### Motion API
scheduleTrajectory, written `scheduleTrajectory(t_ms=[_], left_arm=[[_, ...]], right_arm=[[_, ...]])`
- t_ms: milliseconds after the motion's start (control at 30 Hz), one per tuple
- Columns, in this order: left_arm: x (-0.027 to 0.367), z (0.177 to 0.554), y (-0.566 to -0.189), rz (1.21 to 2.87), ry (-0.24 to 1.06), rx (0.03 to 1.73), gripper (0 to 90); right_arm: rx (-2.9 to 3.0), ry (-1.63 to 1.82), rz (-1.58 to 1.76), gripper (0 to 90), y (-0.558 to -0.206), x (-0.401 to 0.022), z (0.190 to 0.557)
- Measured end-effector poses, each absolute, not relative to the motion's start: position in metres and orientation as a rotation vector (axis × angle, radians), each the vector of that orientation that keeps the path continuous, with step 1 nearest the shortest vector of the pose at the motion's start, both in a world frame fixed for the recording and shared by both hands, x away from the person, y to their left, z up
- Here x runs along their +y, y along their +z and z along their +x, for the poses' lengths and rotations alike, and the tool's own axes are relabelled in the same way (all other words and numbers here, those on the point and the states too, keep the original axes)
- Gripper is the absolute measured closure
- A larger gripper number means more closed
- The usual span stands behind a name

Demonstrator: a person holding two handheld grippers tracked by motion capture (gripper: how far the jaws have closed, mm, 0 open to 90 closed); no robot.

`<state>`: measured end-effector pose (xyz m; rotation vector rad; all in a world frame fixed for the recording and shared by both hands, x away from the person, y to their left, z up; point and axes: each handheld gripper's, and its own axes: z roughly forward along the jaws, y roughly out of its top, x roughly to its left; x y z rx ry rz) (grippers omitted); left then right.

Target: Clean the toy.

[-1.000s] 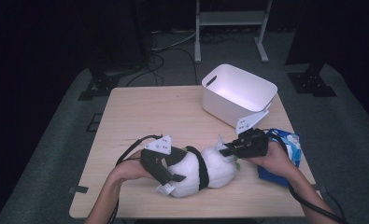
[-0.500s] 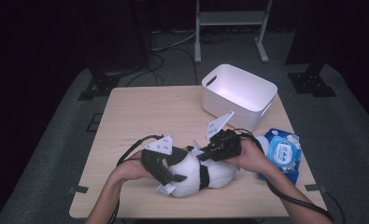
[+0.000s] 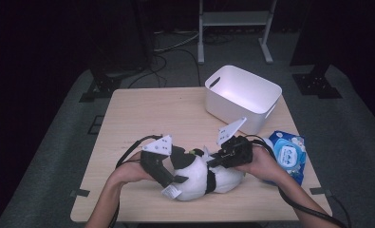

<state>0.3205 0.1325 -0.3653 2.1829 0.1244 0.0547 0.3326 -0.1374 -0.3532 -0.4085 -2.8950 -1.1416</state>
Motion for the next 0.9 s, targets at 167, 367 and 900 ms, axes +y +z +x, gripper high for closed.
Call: scheduleTrajectory(t_ms=[167,367,900], left_arm=[[0.139,0.323,-0.365,2.190,0.071,0.153,7.0],[0.141,0.327,-0.372,2.201,0.045,0.179,7.0],[0.140,0.329,-0.381,2.197,-0.009,0.166,7.3]], right_arm=[[-2.876,-1.152,-0.427,78.2,-0.354,-0.144,0.331],[-2.878,-1.143,-0.417,78.1,-0.352,-0.142,0.329],[-2.877,-1.163,-0.242,78.2,-0.327,-0.093,0.332]])
